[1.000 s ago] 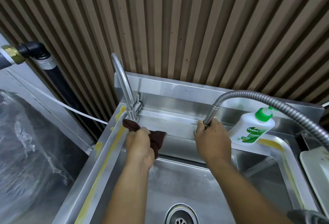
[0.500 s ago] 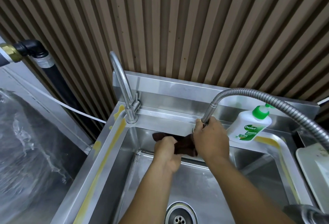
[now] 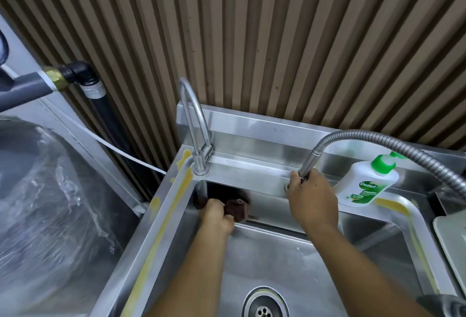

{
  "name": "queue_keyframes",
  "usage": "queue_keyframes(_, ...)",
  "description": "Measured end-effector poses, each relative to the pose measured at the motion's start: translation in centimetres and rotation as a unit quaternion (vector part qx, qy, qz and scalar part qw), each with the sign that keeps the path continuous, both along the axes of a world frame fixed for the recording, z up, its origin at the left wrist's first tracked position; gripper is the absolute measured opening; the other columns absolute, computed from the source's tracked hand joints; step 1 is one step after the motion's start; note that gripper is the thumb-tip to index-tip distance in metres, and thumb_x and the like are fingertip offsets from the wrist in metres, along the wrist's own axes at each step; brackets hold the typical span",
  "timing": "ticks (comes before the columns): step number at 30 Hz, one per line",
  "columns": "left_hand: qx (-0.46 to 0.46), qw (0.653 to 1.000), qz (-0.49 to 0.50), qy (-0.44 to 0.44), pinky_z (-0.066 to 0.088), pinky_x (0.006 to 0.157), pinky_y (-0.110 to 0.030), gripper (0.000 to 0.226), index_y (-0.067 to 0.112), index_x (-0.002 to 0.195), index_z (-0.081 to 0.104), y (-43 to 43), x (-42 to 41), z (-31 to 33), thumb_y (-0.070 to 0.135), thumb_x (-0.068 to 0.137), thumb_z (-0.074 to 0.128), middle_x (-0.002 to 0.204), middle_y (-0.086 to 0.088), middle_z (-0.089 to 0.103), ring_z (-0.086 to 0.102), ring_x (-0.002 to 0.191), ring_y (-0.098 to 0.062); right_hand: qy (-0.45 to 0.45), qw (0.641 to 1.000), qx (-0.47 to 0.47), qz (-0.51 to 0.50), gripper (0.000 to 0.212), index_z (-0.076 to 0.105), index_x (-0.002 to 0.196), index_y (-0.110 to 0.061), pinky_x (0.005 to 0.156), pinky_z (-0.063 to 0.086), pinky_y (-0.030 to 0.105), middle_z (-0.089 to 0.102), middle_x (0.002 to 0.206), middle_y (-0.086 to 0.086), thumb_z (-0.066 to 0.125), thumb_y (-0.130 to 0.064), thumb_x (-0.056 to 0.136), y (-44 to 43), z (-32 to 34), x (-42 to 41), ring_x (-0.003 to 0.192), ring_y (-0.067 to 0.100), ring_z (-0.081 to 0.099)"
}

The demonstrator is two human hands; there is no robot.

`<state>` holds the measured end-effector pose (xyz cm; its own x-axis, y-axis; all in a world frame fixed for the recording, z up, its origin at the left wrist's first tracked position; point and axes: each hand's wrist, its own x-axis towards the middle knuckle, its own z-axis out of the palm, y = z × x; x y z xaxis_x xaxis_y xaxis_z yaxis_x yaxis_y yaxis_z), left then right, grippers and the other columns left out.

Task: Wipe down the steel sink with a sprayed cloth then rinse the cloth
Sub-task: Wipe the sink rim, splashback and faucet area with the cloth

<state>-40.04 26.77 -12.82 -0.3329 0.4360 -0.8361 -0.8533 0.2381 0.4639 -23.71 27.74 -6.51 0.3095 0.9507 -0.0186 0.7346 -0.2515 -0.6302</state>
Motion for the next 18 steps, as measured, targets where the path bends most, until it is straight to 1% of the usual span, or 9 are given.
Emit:
queue_keyframes(2,0.036,0.999,-0.004,-0.005,0.042,0.039,-0.02,0.037,0.011,0.078,0.042,-0.1,-0.5,0.4,-0.018,0.071,0.021,0.069,-0.009,0.039,0.039,0.045,-0.018,-0.003,1.0,0.001,-0.002,0.026,0.06,0.098,-0.021,0.079,0.05,0.043,0.063,0.1,0.002,0.046,-0.043,0.1,-0.1,0.1,-0.2,0.09,0.029,0.059)
queue_keyframes(4,0.09,0.995,-0.02,-0.023,0.055,0.055,-0.033,0.039,0.002,0.086,0.053,-0.5,-1.1,2.1,-0.019,0.065,0.027,0.08,-0.016,0.055,0.057,0.061,-0.025,-0.01,1.0,0.003,-0.005,0.027,0.06,0.098,-0.021,0.078,0.05,0.043,0.064,0.099,0.003,0.045,-0.044,0.1,-0.1,0.1,-0.1,0.089,0.03,0.059)
queue_keyframes(6,0.15,0.988,-0.014,-0.041,0.063,0.065,-0.043,0.032,-0.008,0.091,0.057,-2.2,-2.0,4.8,-0.02,0.077,0.03,0.088,-0.021,0.063,0.065,0.079,-0.035,-0.017,1.0,-0.004,-0.011,0.028,0.06,0.099,-0.022,0.078,0.05,0.044,0.064,0.099,0.004,0.045,-0.046,0.1,-0.2,0.1,-0.1,0.089,0.031,0.059)
queue_keyframes(8,0.229,0.971,-0.013,-0.066,0.063,0.062,-0.041,0.032,-0.008,0.094,0.059,-4.6,-3.5,7.4,-0.016,0.083,0.029,0.091,-0.023,0.066,0.069,0.08,-0.036,-0.006,1.0,-0.01,-0.022,0.026,0.059,0.101,-0.024,0.078,0.05,0.044,0.066,0.101,0.004,0.046,-0.046,0.099,-0.4,0.4,-0.4,0.09,0.031,0.058)
queue_keyframes(10,0.297,0.952,-0.015,-0.077,0.062,0.07,-0.043,0.043,-0.004,0.114,0.064,-6.4,-5.8,9.2,-0.009,0.081,0.037,0.109,-0.023,0.071,0.071,0.092,-0.035,0.011,0.998,0.037,-0.042,0.028,0.055,0.115,-0.021,0.081,0.05,0.047,0.063,0.114,0.009,0.054,-0.041,0.096,-1.3,0.7,-1.1,0.101,0.033,0.056)
queue_keyframes(12,0.3,0.954,-0.023,0.011,0.06,0.07,-0.042,0.045,0.0,0.125,0.063,-6.8,-7.9,10.3,0.0,0.083,0.047,0.116,-0.023,0.068,0.068,0.093,-0.037,-0.002,0.986,0.154,-0.065,0.055,0.043,0.139,-0.011,0.096,0.046,0.053,0.051,0.136,0.019,0.063,-0.032,0.092,-3.0,1.0,-2.3,0.123,0.04,0.047)
queue_keyframes(15,0.19,0.936,0.012,0.296,0.059,0.071,-0.047,0.017,0.007,0.101,0.072,-5.2,-10.5,10.8,0.005,0.09,0.06,0.088,-0.011,0.072,0.067,0.078,-0.031,-0.037,0.953,0.302,0.002,0.064,0.039,0.145,0.001,0.11,0.033,0.048,0.043,0.145,0.024,0.064,-0.025,0.091,-6.4,1.5,-5.4,0.133,0.039,0.04)
queue_keyframes(17,0.104,0.857,-0.063,0.501,0.058,0.081,-0.049,0.013,0.011,0.094,0.071,-2.8,-11.6,9.6,0.012,0.088,0.06,0.083,-0.007,0.074,0.07,0.083,-0.031,-0.065,0.949,0.29,0.103,0.07,0.041,0.144,0.001,0.112,0.032,0.045,0.046,0.144,0.022,0.063,-0.032,0.087,-6.9,0.8,-7.3,0.134,0.036,0.041)
queue_keyframes(18,0.081,0.806,-0.147,0.567,0.056,0.084,-0.048,0.023,0.01,0.103,0.07,-1.5,-12.0,8.7,0.018,0.087,0.056,0.091,-0.013,0.073,0.069,0.09,-0.035,-0.085,0.953,0.25,0.15,0.075,0.038,0.147,-0.002,0.114,0.031,0.046,0.044,0.147,0.02,0.061,-0.039,0.086,-6.4,0.2,-8.2,0.137,0.035,0.038)
